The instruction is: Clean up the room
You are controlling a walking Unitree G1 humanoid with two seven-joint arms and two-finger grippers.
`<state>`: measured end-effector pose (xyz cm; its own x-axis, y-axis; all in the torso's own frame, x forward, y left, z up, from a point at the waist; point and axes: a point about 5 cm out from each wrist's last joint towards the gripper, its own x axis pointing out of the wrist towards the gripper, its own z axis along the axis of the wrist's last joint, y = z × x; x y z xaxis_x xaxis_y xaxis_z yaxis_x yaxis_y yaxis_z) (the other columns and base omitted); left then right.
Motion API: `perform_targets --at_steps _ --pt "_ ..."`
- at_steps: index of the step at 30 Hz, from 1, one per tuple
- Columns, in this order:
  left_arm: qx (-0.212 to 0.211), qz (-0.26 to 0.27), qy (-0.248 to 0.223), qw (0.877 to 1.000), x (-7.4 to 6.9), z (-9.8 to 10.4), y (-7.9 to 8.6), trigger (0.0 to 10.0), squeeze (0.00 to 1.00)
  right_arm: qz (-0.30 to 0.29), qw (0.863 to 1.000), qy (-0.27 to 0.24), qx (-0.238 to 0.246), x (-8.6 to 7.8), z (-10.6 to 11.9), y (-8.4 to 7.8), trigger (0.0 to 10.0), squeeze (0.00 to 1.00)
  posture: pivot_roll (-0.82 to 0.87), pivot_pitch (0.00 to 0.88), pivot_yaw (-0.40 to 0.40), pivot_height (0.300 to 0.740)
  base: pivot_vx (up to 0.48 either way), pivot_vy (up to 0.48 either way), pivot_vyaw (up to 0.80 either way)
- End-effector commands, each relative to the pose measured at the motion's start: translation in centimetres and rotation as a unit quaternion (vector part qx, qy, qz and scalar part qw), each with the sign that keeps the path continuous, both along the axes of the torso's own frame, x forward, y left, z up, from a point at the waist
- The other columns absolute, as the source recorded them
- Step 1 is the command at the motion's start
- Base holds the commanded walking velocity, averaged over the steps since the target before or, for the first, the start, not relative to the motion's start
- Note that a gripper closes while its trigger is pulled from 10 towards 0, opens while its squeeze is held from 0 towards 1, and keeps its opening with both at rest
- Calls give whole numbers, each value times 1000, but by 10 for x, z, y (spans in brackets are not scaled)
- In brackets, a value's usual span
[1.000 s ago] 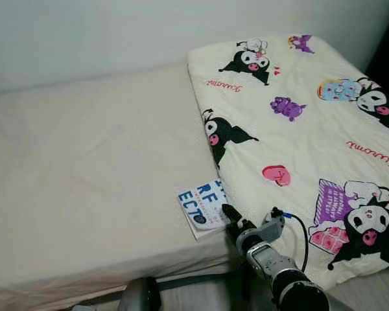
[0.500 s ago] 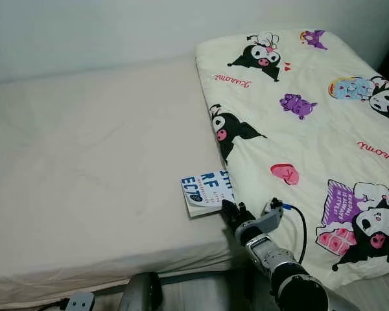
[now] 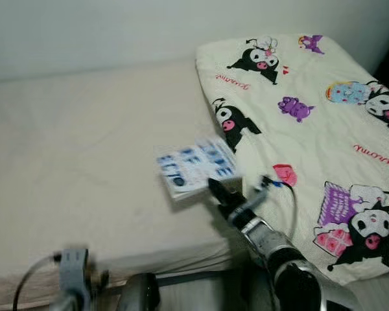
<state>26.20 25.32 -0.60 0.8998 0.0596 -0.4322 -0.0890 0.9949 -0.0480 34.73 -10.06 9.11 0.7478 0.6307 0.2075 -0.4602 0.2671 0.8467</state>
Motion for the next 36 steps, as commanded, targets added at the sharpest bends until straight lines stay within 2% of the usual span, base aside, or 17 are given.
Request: perform_targets --at_steps 1,4,5,7,12,13,16,17,19,20,22,23,24,26,31,33,36 --pt "22 54 -53 997 12 26 30 10000 0 62 997 -46 0 -2 10 14 0 0 14 124 36 581 0 0 0" --pt "11 109 -177 978 46 88 57 10000 0 128 987 -94 -1 -5 21 29 0 0 5 108 28 581 0 0 0" --pt "11 109 -177 978 46 88 57 10000 0 128 987 -94 -1 -5 21 29 0 0 5 108 28 581 0 0 0" --pt "-31 116 -241 963 58 117 64 10000 0 162 980 -115 -11 -8 24 33 0 0 2 101 25 581 0 0 0" --pt "-110 89 -299 944 68 138 63 10000 0 191 972 -134 -31 -10 25 30 0 0 -3 91 18 581 0 0 0" --pt "-174 63 -328 926 71 146 59 10000 0 200 968 -145 -42 -10 26 23 0 0 -6 88 13 581 0 0 0" --pt "-375 -69 -374 845 66 149 35 10000 0 200 962 -177 -58 -9 37 -3 0 0 -23 85 10 581 0 0 0" --pt "-375 -69 -374 845 66 149 35 10000 0 200 962 -177 -58 -9 37 -3 0 0 -23 85 10 581 0 0 0" --pt "-456 -155 -374 793 56 148 16 10000 0 206 957 -195 -64 -10 44 -13 0 0 -39 82 10 581 0 0 0" --pt "-456 -155 -374 793 56 148 16 10000 0 206 957 -195 -64 -10 44 -13 0 0 -39 82 10 581 0 0 0" --pt "-514 -227 -367 741 45 147 -3 10000 0 236 945 -211 -83 -17 49 -18 0 0 -53 80 10 581 0 0 0" --pt "-531 -252 -366 722 42 148 -9 10000 0 255 938 -213 -101 -21 49 -18 0 0 -60 78 6 581 0 0 0" --pt "-533 -278 -361 713 40 150 -15 10000 0 277 929 -209 -129 -26 44 -18 0 0 -62 77 2 581 0 0 0" --pt "-519 -330 -347 708 39 155 -26 10000 0 315 910 -196 -185 -33 33 -20 0 0 -67 72 -3 581 0 0 0" --pt "-498 -373 -333 708 39 160 -35 10000 0 341 894 -184 -226 -39 25 -22 0 0 -76 71 -6 581 0 0 0" --pt "-477 -424 -316 702 38 170 -45 10000 0 359 879 -169 -266 -42 19 -28 0 0 -86 64 -6 581 0 0 0" --pt "-455 -465 -297 699 38 177 -55 10000 0 365 873 -166 -279 -43 20 -31 0 0 -90 60 -7 581 0 0 0"
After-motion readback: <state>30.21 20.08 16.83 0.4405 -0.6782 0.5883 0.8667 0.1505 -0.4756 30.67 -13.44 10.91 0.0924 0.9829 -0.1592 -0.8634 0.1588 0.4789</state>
